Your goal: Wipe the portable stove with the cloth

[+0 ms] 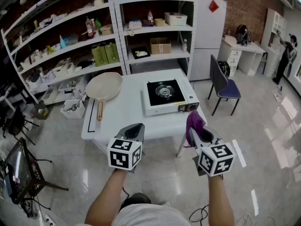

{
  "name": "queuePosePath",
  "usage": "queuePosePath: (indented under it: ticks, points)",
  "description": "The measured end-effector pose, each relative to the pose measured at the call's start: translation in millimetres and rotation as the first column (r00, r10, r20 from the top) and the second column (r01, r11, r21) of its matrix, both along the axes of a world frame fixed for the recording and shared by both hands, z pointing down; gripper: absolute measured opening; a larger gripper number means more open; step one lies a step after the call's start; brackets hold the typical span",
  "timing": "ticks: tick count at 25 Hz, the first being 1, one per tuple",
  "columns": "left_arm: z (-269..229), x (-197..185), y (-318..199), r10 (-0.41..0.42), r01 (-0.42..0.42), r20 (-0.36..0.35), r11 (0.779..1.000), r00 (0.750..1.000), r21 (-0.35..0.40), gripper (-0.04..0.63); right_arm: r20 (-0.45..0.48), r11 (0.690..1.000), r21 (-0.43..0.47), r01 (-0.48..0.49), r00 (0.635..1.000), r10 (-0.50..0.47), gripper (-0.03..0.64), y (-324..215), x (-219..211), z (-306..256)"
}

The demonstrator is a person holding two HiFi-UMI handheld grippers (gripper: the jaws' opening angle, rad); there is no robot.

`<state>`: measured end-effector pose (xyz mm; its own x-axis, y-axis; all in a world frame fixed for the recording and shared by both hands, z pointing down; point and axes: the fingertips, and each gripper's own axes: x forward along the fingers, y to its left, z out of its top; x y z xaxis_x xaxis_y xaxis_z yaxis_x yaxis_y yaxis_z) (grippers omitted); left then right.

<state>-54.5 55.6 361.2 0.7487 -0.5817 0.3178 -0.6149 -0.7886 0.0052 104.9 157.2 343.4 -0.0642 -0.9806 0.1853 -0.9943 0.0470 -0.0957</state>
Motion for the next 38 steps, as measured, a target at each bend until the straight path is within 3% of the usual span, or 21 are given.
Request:
queuePosePath:
  ticks: [9,21,38]
  points:
    - [12.9,11.4,-21.7,-0.004,0.004,-0.001,1.000,1.000,-0.026,0.005,0.047,0.996,-0.049,0.070,0.997,-0.068,0.062,-26.4,-3.0,20.9]
    - [41.0,33.0,-114.6,0.014,-0.012,0.023,0.997,1.000,-0.075,0.005,0.175,0.984,-0.107,0.143,0.977,-0.123,0.061,-135.1,-9.2,51.6]
    - [74.3,52.8,-231.2,0.091,-0.086,0.024,0.984,0.996,-0.157,0.005,0.448,0.973,-0.183,0.140,0.893,-0.044,0.061,-269.3,-17.8,106.5]
